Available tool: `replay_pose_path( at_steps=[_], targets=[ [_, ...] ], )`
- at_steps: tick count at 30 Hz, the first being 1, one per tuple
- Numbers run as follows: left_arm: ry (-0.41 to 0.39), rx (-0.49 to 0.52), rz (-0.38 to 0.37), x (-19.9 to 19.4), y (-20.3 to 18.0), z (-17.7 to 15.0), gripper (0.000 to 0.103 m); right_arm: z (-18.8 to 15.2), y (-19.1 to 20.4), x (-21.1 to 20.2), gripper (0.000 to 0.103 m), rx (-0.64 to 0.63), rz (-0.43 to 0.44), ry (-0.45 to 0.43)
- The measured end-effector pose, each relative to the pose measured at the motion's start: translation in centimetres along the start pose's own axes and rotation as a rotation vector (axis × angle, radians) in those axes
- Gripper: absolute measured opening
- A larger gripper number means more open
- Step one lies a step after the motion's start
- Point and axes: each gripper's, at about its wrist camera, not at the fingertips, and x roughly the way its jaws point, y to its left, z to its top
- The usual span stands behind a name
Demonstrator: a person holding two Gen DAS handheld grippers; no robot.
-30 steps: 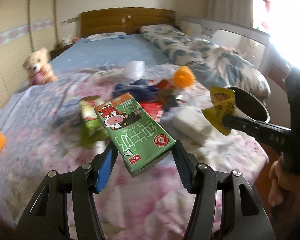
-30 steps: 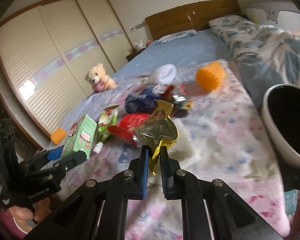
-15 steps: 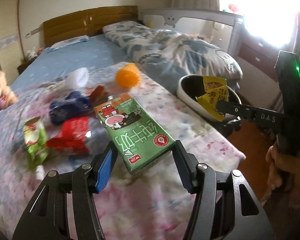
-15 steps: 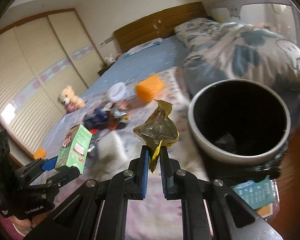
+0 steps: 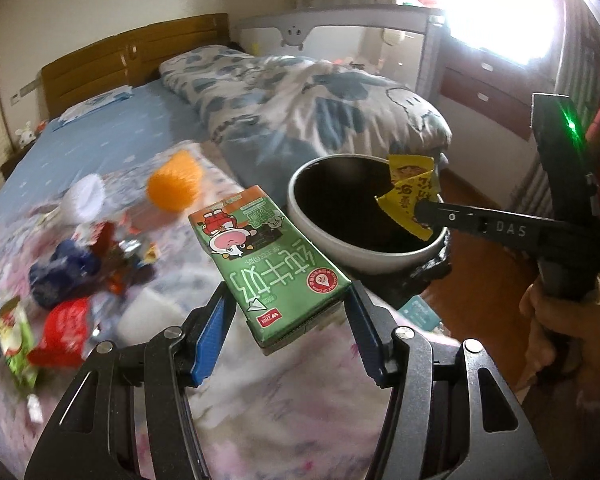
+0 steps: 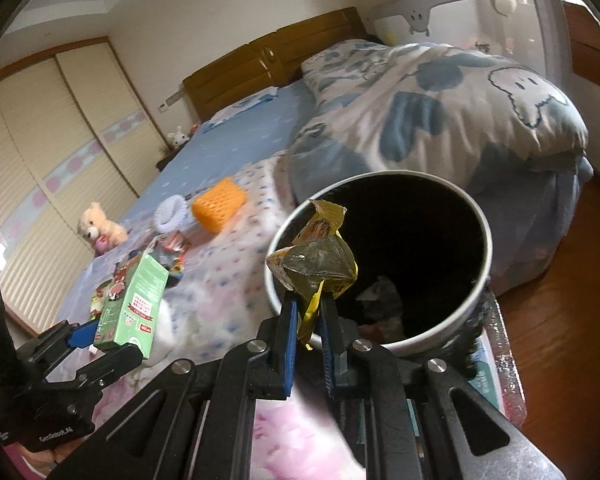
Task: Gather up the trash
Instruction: 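Carry the carton and wrapper to the bin and lower them inside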
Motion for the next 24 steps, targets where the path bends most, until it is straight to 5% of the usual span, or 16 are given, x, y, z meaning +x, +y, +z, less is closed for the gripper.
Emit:
replay_pose_path(
  at_steps=[24],
  targets=[
    [0.067, 0.076, -0.079, 7.0, -4.6, 5.1, 0.056, 3.0, -5.9, 1.7, 0.011, 0.085, -0.042, 0.025]
  ],
)
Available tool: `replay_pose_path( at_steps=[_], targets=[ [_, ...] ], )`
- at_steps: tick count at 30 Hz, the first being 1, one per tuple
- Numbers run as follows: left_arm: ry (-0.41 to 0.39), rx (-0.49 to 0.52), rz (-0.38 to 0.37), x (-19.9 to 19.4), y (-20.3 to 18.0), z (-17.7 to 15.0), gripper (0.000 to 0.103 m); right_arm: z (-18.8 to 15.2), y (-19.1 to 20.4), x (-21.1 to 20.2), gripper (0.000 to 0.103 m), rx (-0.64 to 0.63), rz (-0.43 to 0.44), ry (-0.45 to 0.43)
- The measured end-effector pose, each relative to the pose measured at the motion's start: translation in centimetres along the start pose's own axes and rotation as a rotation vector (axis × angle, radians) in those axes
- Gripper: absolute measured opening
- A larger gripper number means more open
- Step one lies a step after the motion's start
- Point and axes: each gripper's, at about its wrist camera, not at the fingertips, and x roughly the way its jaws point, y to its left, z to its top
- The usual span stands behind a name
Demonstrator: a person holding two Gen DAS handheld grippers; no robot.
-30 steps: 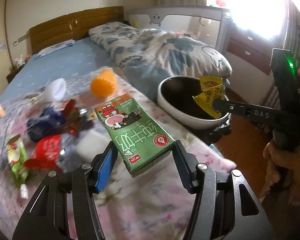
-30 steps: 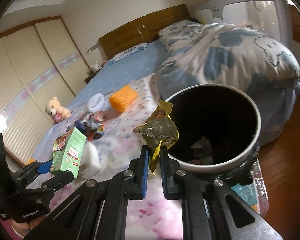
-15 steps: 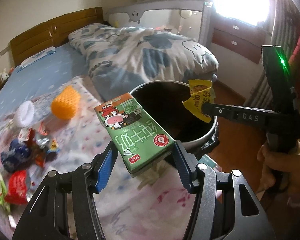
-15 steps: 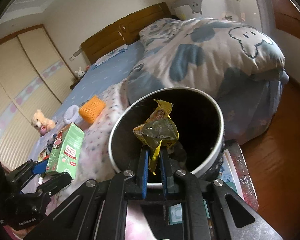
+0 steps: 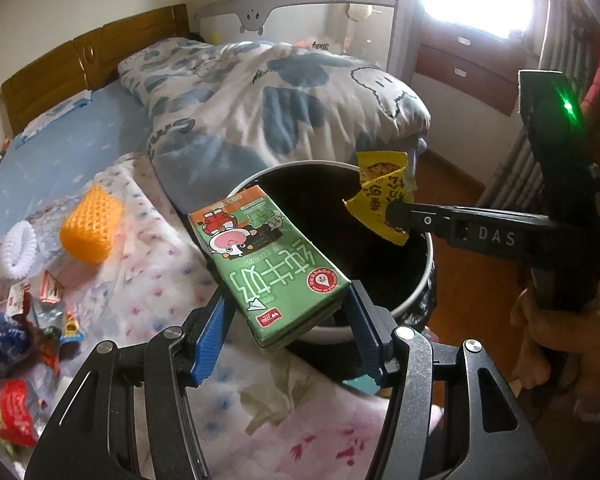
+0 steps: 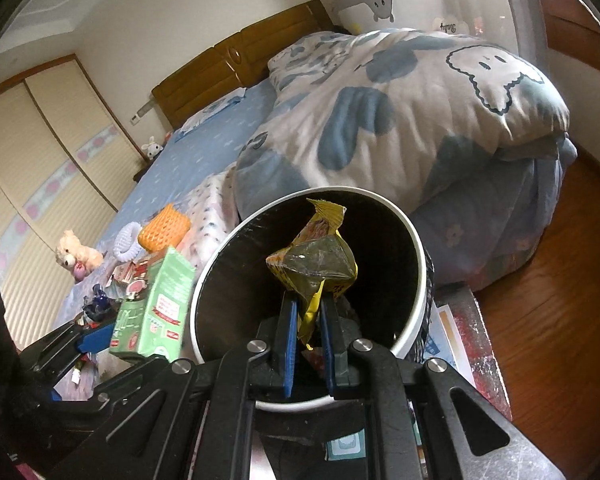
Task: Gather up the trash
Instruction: 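Carry the carton and wrapper to the bin and lower them inside, then open both tools over the bin and move back to the bed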
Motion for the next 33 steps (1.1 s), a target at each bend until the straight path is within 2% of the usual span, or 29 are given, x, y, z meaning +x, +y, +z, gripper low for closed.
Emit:
replay_pose_path(
  at_steps=[18, 19, 20, 21, 23, 25, 32, 33],
  targets=[
    [0.014, -0.001, -0.02, 1.9, -0.5, 1.5, 0.058, 1.2, -1.0, 1.4, 0.016, 0.002, -0.023, 0.026],
    [0.017, -0.004, -0.024, 1.8, -0.4, 1.5, 0.065, 1.2, -1.0, 1.5, 0.02, 0.001, -0.024, 0.026],
    [0.017, -0.009, -0.024, 1.8, -0.4, 1.5, 0.075, 1.2, -1.0, 1.4, 0.029, 0.003, -0.03, 0.025],
    [0.012, -0.016, -0.019, 1.6, -0.3, 1.4, 0.079, 1.2, -1.0, 1.4, 0.034, 0.005, -0.036, 0.023],
    [0.0, -0.031, -0.017, 1.1, 0.1, 1.2, 0.08, 1.3, -1.1, 1.2, 0.047, 0.013, -0.043, 0.016],
    [0.001, -0.053, -0.009, 0.6, 0.6, 0.8, 0.081, 1.3, -0.9, 0.8, 0.05, 0.013, -0.045, 0.003],
    [-0.016, -0.155, 0.026, -2.2, 3.1, -2.5, 0.082, 0.5, 0.8, -0.7, 0.078, 0.022, -0.036, -0.051],
    [-0.017, -0.166, 0.037, -2.7, 3.5, -3.2, 0.082, 0.2, 1.3, -0.8, 0.079, 0.018, -0.033, -0.057]
  ],
)
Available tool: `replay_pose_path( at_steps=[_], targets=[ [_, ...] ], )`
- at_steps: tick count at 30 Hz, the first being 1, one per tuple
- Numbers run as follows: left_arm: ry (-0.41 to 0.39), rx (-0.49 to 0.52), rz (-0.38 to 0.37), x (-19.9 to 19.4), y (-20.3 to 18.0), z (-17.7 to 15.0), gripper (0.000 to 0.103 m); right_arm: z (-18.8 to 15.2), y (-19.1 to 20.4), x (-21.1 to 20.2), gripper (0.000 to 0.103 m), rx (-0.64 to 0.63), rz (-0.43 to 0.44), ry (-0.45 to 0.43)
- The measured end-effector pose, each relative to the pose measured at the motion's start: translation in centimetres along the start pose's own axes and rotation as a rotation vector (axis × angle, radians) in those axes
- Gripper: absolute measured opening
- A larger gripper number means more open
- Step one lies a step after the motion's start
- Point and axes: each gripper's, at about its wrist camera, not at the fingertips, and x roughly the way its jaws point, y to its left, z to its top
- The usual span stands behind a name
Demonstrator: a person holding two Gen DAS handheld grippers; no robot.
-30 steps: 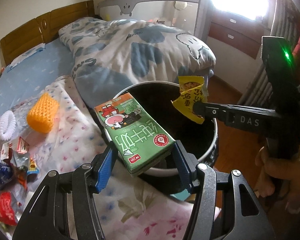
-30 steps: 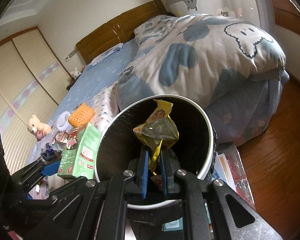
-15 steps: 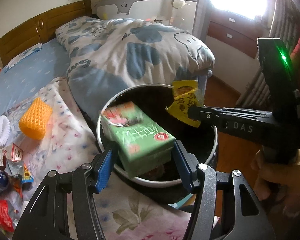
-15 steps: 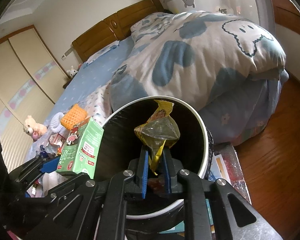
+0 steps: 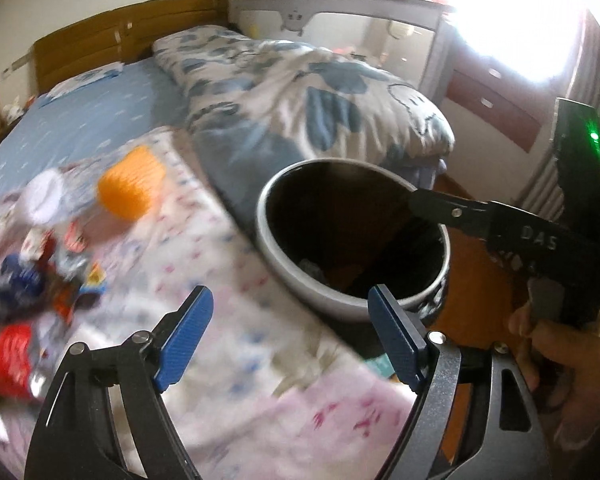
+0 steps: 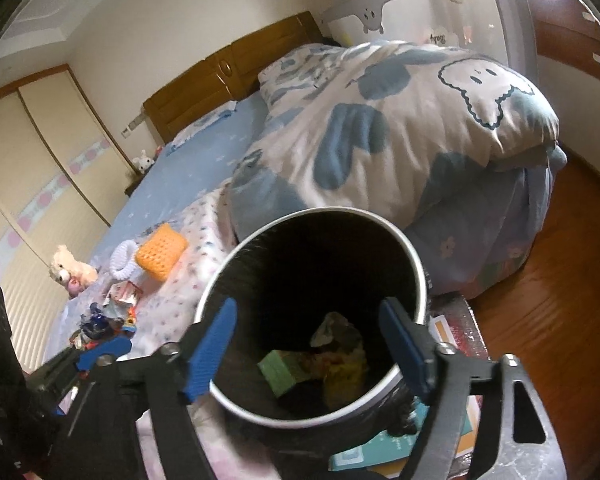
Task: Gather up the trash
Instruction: 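Open both tools over the bin and move back to the bed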
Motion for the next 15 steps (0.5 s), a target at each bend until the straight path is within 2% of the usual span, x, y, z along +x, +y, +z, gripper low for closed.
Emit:
replay_pose_path(
  at_steps=[4, 9, 15],
  targets=[
    [-0.005, -0.051, 0.034, -1.8, 2.5, -2.2, 0.082, -1.8, 2.3, -0.6, 0.079, -0.029, 0.015, -0.016],
    [-0.005, -0.099, 0.081, -3.9, 5.4, -4.7, 0.082, -4.1, 4.9, -0.5, 0.081, -0.045, 0.06, 0.006],
    [-0.008, -0.192, 0.131, -6.3, 9.7, -7.6, 0.082, -6.3, 8.4, -0.3, 0.091, -0.082, 0.109, 0.032]
  ],
)
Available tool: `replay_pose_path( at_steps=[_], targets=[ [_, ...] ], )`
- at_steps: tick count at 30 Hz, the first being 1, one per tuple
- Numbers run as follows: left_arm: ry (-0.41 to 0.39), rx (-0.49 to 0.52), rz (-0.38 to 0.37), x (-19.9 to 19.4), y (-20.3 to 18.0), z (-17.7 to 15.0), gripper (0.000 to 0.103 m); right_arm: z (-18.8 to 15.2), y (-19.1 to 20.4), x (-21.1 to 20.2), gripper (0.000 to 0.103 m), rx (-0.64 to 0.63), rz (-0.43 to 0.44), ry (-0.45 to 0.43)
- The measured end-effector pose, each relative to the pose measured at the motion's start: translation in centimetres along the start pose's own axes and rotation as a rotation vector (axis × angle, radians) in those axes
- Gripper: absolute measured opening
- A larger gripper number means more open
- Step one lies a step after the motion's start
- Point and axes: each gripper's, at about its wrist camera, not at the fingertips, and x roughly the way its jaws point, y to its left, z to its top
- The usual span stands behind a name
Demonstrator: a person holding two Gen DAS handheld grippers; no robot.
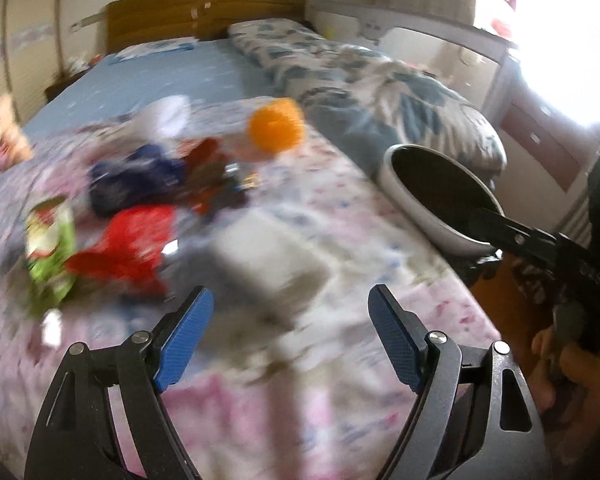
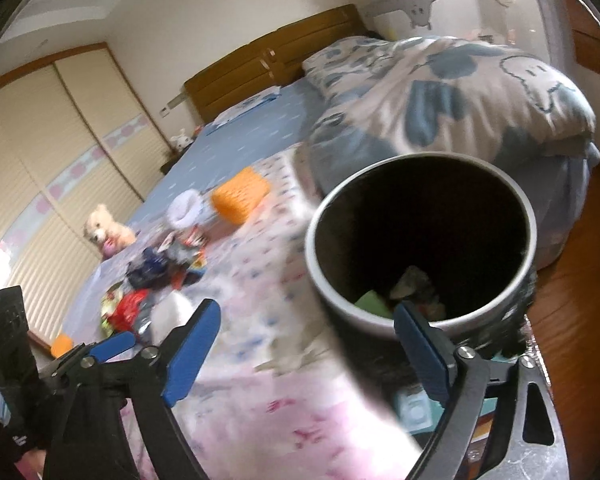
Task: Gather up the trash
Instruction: 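Open both tools over the bin and move back to the bed, then grasp the red snack bag with the left tool while the right tool grasps the white block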
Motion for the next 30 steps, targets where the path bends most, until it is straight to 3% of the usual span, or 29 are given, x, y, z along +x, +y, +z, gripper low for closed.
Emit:
replay_pose_path(
  at_steps=[14, 30],
  targets=[
    [-0.015, -0.131, 0.116, -2.7, 7.8, -2.4, 0.083, -3.6, 7.8, 2.6, 0.094, -0.147, 0.121, 0.077],
    [0.003, -0.082, 0.18, -1.4, 9.8, -0.1, 0.083, -3.8, 10.3, 5.1, 0.094, -0.256, 0.151, 0.114]
  ],
)
